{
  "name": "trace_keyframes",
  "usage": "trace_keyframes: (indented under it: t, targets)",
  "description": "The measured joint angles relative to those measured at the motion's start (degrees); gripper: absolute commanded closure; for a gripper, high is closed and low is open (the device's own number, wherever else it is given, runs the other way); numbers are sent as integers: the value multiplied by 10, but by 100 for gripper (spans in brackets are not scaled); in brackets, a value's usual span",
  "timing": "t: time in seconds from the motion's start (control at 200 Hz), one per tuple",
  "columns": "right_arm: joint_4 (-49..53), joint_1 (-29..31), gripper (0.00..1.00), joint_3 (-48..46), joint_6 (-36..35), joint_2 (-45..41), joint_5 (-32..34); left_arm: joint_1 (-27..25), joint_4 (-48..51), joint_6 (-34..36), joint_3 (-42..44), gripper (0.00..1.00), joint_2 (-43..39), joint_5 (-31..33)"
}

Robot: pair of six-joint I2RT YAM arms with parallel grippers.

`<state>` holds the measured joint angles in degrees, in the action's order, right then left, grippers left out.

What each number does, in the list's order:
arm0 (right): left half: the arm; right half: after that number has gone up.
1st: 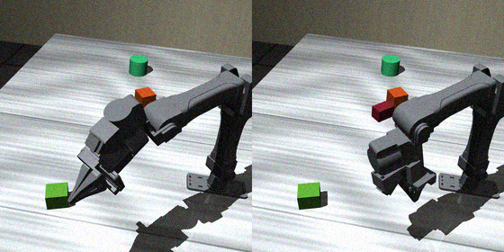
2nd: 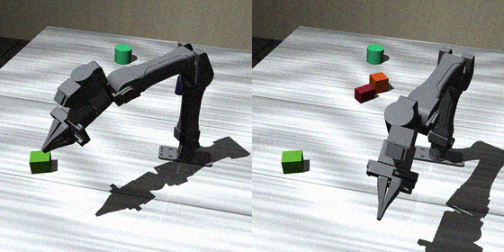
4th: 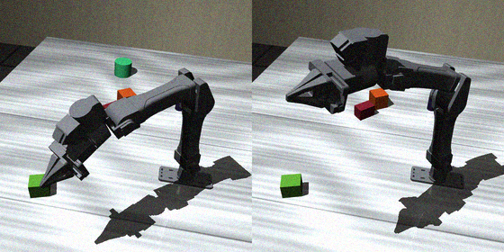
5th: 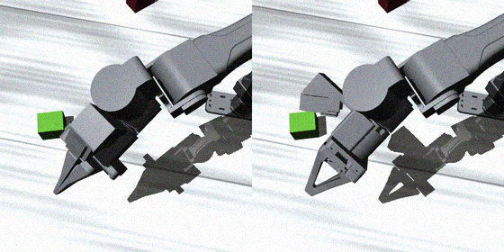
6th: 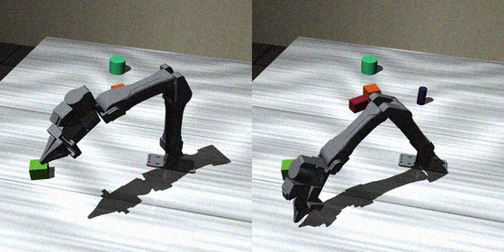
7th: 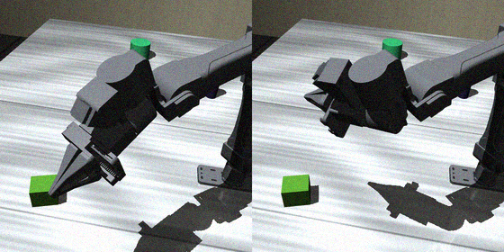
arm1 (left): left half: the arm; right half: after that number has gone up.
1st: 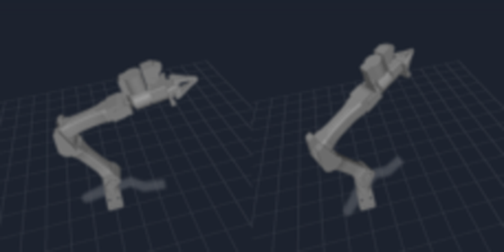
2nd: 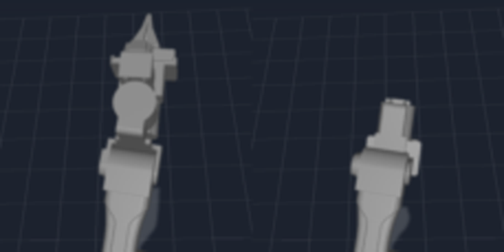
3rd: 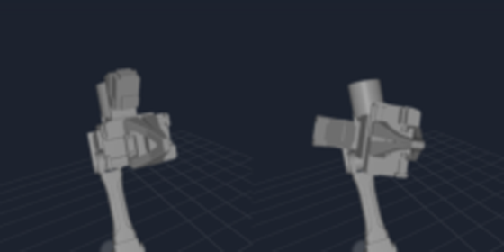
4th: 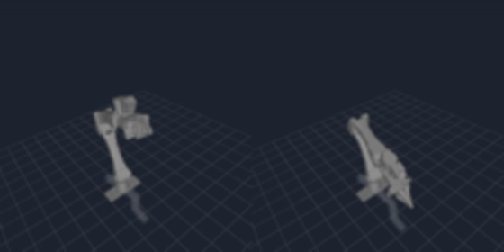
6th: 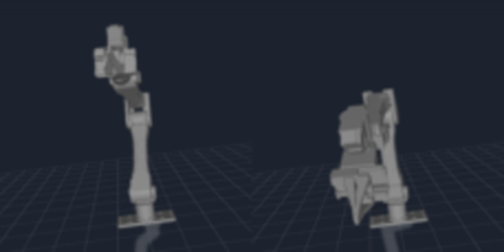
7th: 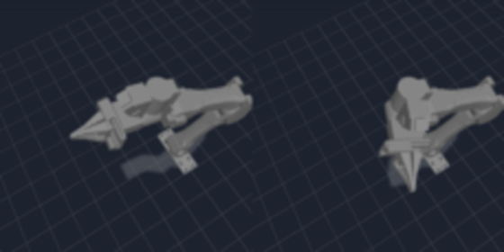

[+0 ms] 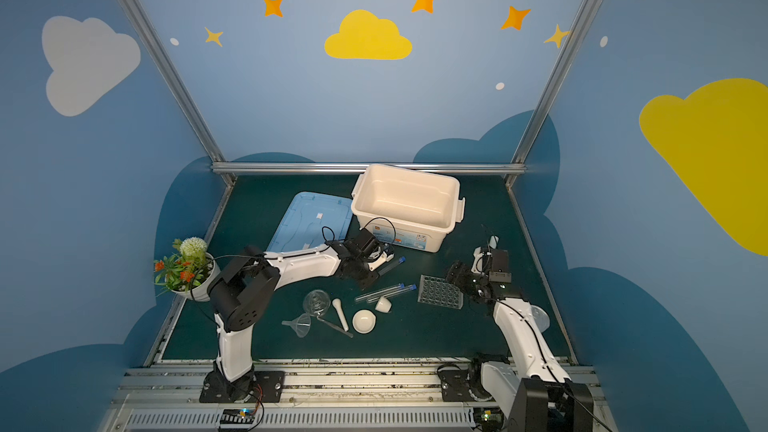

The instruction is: Organize the chemistry lab equipment

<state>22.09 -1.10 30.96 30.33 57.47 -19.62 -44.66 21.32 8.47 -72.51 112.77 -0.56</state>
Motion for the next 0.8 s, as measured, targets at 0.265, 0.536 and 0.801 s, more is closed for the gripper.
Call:
trace_keyframes:
  t: [0.265, 0.536, 0.801]
  targets:
    - [-15, 0, 21, 12, -3, 2, -84, 0, -6, -6, 7, 89, -13, -12]
    - [-48, 11, 23, 26, 14, 20, -142, -3, -16, -10, 11, 89, -61, -30]
    - [-88, 43, 27, 26, 45, 61, -174, -24, -26, -9, 11, 89, -84, -46]
